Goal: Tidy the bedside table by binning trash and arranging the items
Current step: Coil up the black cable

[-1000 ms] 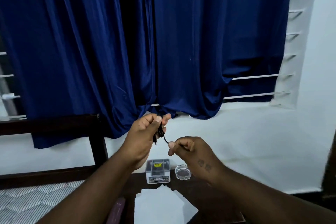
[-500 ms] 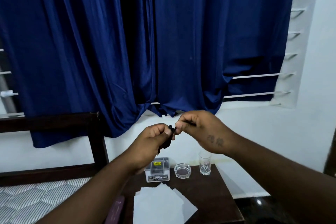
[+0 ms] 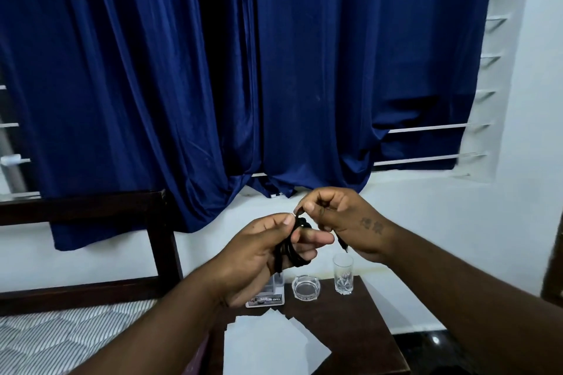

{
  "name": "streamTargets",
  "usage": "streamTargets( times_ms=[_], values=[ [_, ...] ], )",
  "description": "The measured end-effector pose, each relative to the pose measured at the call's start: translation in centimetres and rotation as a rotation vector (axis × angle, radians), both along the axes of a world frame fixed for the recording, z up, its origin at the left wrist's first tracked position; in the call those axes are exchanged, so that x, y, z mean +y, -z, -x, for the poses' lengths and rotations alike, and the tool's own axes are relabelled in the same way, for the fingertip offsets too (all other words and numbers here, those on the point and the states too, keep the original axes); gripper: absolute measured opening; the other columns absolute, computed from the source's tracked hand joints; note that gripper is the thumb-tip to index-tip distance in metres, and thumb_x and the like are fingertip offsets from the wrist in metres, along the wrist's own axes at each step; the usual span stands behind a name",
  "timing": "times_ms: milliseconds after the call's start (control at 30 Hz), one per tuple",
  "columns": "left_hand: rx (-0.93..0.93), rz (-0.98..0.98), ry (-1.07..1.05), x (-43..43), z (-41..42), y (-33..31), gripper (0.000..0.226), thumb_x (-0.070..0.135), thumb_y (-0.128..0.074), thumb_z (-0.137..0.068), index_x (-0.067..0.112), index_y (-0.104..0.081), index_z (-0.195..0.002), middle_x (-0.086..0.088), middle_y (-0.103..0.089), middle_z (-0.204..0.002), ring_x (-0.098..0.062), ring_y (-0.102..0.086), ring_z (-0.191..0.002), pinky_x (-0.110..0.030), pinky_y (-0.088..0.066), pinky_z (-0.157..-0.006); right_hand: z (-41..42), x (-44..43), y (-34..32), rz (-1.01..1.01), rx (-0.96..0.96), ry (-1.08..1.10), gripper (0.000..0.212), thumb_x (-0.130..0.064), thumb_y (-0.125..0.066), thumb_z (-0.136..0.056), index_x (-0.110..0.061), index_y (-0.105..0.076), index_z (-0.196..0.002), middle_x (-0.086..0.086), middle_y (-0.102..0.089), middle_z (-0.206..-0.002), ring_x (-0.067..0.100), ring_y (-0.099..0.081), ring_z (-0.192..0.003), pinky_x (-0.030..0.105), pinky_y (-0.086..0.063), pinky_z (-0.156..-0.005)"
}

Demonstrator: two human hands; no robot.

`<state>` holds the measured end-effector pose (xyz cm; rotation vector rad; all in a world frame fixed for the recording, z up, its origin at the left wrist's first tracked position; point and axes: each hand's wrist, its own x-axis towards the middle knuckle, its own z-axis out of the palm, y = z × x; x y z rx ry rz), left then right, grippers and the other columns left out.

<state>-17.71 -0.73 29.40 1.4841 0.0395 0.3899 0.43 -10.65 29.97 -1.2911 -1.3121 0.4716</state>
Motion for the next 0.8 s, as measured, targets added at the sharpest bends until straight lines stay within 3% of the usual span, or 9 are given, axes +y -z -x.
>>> streamTargets(
  times_ms=[67, 100, 200, 267, 333, 400, 567, 667, 800],
  values=[
    [-0.028, 0.049, -0.01, 0.0, -0.1, 0.1, 0.031, 0.031, -0.044, -0.106, 0.009, -0.052, -0.085, -0.031, -0.072, -0.115, -0.04, -0.067, -0.118, -0.046, -0.056, -0.104, 0.0, 0.0, 0.5, 0.023, 0.083, -0.056, 0.022, -0.021, -0.063, -0.099, -0.004, -0.072, -0.109, 0.03, -0.066, -0.1, 0.03, -0.055, -0.085, 0.05, -0.04, -0.075],
    [-0.046, 0.075, -0.009, 0.1, -0.1, 0.1, 0.032, 0.03, -0.043, -0.106, 0.008, -0.051, -0.083, -0.029, -0.071, -0.106, -0.043, -0.067, -0.119, -0.047, -0.056, -0.102, 0.0, 0.0, 0.8, 0.023, 0.114, -0.1, 0.023, -0.017, -0.061, -0.1, -0.001, -0.07, -0.114, 0.032, -0.067, -0.104, 0.03, -0.059, -0.091, 0.05, -0.045, -0.081],
    [-0.076, 0.125, -0.021, 0.3, -0.4, 0.0, 0.036, 0.026, -0.039, -0.11, 0.007, -0.047, -0.081, -0.019, -0.065, -0.083, -0.048, -0.069, -0.116, -0.048, -0.06, -0.097, 0.2, -0.2, 1.2, 0.029, 0.127, -0.129, 0.024, -0.007, -0.059, -0.1, 0.001, -0.069, -0.12, 0.017, -0.075, -0.102, 0.02, -0.069, -0.099, 0.03, -0.053, -0.094],
    [-0.07, 0.129, -0.074, 0.6, -0.5, 0.1, 0.037, 0.026, -0.04, -0.11, 0.008, -0.047, -0.079, -0.014, -0.06, -0.075, -0.048, -0.071, -0.11, -0.046, -0.063, -0.091, 0.4, 0.0, 1.6, 0.025, 0.123, -0.062, 0.019, -0.003, -0.061, -0.098, -0.001, -0.069, -0.116, 0.022, -0.076, -0.099, 0.02, -0.07, -0.092, 0.027, -0.055, -0.089],
    [-0.057, 0.125, -0.113, 0.7, -0.7, 0.3, 0.038, 0.026, -0.04, -0.11, 0.008, -0.047, -0.077, -0.011, -0.057, -0.071, -0.047, -0.073, -0.106, -0.044, -0.065, -0.085, 0.6, 0.1, 1.9, 0.027, 0.084, 0.048, 0.008, -0.002, -0.064, -0.095, -0.002, -0.064, -0.104, 0.021, -0.073, -0.082, 0.018, -0.062, -0.071, 0.024, -0.051, -0.067],
    [-0.05, 0.119, -0.127, 0.8, -1.0, 0.6, 0.04, 0.026, -0.041, -0.11, 0.01, -0.048, -0.074, -0.009, -0.056, -0.068, -0.046, -0.074, -0.102, -0.042, -0.065, -0.082, 1.0, 0.2, 2.3, 0.031, 0.086, 0.119, 0.007, -0.002, -0.067, -0.093, -0.005, -0.062, -0.092, 0.015, -0.068, -0.069, 0.015, -0.055, -0.057, 0.023, -0.046, -0.056],
    [-0.064, 0.059, -0.142, 1.4, -1.4, 1.2, 0.045, 0.029, -0.043, -0.11, 0.016, -0.056, -0.069, -0.006, -0.057, -0.069, -0.036, -0.076, -0.091, -0.043, -0.064, -0.083, 1.6, -0.2, 2.9, 0.041, 0.254, 0.037, 0.013, 0.004, -0.059, -0.092, 0.002, -0.07, -0.098, 0.016, -0.072, -0.076, 0.023, -0.071, -0.075, 0.028, -0.058, -0.075],
    [-0.049, -0.008, -0.162, 1.6, -1.6, 1.4, 0.048, 0.032, -0.043, -0.109, 0.02, -0.058, -0.066, -0.008, -0.066, -0.069, -0.03, -0.071, -0.081, -0.049, -0.061, -0.089, 1.9, -0.7, 2.5, 0.093, 0.225, 0.006, 0.023, -0.005, -0.053, -0.096, -0.001, -0.074, -0.104, 0.01, -0.074, -0.083, 0.022, -0.072, -0.087, 0.028, -0.059, -0.08],
    [-0.038, -0.068, -0.186, 1.7, -1.6, 1.3, 0.044, 0.032, -0.041, -0.11, 0.016, -0.055, -0.072, -0.011, -0.064, -0.071, -0.026, -0.067, -0.071, -0.047, -0.063, -0.084, 1.9, -1.1, 2.0, 0.11, 0.158, -0.013, 0.029, -0.026, -0.06, -0.093, -0.005, -0.072, -0.108, 0.021, -0.074, -0.096, 0.018, -0.067, -0.091, 0.035, -0.053, -0.082]
  ],
)
